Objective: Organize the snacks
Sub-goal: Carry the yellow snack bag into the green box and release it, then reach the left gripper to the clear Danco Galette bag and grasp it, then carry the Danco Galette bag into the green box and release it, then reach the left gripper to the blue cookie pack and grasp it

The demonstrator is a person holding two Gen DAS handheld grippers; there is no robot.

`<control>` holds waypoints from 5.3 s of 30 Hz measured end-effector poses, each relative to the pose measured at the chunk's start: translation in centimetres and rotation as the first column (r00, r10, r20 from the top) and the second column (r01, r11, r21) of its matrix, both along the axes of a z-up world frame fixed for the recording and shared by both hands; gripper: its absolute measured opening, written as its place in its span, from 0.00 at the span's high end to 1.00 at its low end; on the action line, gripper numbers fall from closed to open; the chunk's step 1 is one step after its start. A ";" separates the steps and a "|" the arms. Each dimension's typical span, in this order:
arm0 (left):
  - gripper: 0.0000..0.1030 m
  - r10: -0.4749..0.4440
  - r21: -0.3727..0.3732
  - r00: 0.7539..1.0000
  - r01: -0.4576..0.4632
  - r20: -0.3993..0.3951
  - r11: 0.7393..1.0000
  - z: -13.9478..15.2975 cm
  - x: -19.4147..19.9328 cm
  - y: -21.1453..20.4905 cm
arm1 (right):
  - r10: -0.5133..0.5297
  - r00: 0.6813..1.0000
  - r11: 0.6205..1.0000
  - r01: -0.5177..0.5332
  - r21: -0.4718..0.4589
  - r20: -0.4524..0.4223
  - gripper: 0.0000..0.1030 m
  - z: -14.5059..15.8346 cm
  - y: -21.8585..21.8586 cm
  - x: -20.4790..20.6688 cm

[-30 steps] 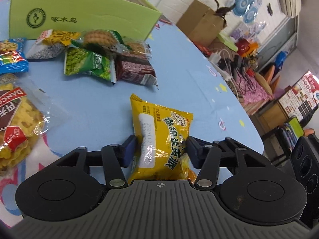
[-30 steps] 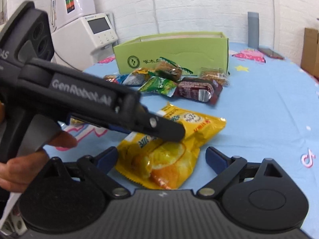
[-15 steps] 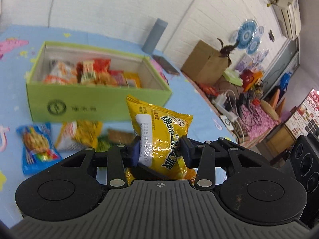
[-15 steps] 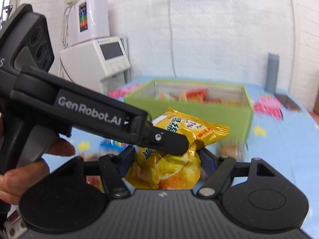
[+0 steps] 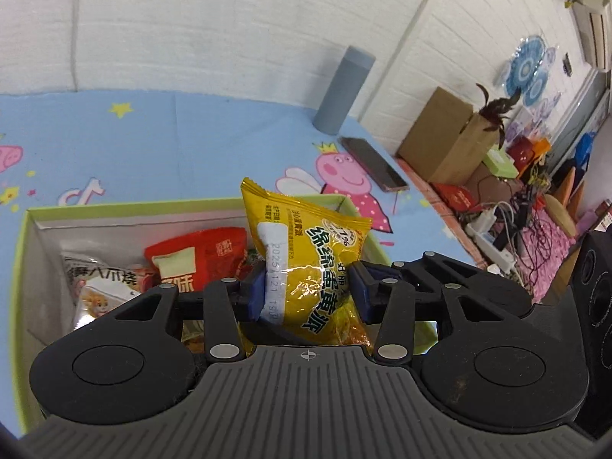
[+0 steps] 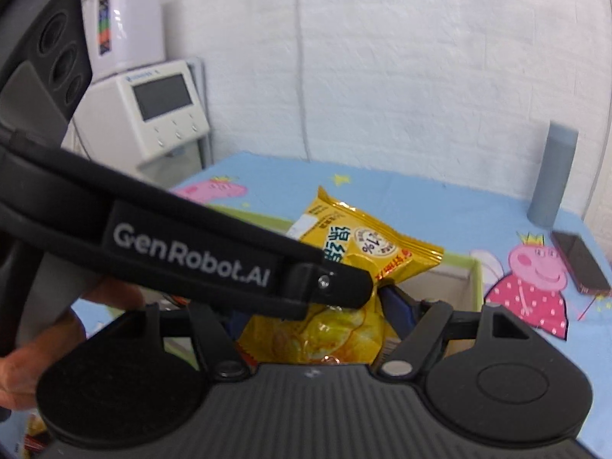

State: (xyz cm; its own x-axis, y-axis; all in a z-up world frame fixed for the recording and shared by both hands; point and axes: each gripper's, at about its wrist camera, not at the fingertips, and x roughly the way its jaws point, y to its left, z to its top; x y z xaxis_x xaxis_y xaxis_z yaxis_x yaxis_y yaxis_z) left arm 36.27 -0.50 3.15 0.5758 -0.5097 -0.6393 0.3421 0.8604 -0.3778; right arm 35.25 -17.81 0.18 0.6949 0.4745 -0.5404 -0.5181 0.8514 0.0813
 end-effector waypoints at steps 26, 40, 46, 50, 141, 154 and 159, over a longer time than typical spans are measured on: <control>0.27 0.227 -0.099 0.969 -0.218 0.096 0.971 -1.0 -22.2 12.3 | 0.064 0.994 0.996 -0.059 0.059 -0.092 0.09 -4.8 -1.6 -19.6; 0.42 0.258 -0.058 0.963 -0.263 -0.074 0.963 -7.6 -24.6 16.8 | 0.256 0.951 0.967 -0.252 0.044 -0.172 0.09 -6.8 8.5 -24.1; 0.36 0.129 -0.116 0.989 -0.137 -0.073 0.984 -7.5 -27.4 13.5 | 0.224 0.962 0.973 -0.231 -0.028 -0.156 0.09 -6.7 7.6 -24.5; 0.36 0.073 -0.118 0.993 -0.083 -0.090 0.990 -8.2 -28.9 10.5 | 0.194 0.968 0.978 -0.204 -0.050 -0.162 0.09 -6.9 4.6 -24.8; 0.64 0.249 0.011 0.964 -0.249 -0.091 0.968 -7.8 -13.9 16.7 | 0.268 0.951 0.963 -0.265 0.041 -0.155 0.09 -7.5 13.3 -14.2; 0.80 0.140 -0.041 0.983 -0.146 -0.120 0.988 -8.1 -22.1 11.4 | 0.362 0.923 0.932 -0.362 0.027 -0.130 0.09 -7.1 9.4 -21.7; 0.68 0.113 -0.035 0.989 -0.117 -0.096 0.992 -7.8 -25.0 7.8 | 0.291 0.949 0.956 -0.293 0.001 -0.124 0.09 -7.0 5.5 -25.8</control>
State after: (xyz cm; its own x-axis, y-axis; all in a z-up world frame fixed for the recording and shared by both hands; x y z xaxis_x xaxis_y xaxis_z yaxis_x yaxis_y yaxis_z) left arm 11.23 7.26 -4.67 0.5705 -0.4702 -0.6734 0.2030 0.8752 -0.4391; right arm 9.41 -12.33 -6.77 0.4556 0.6365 -0.6223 -0.7315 0.6661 0.1457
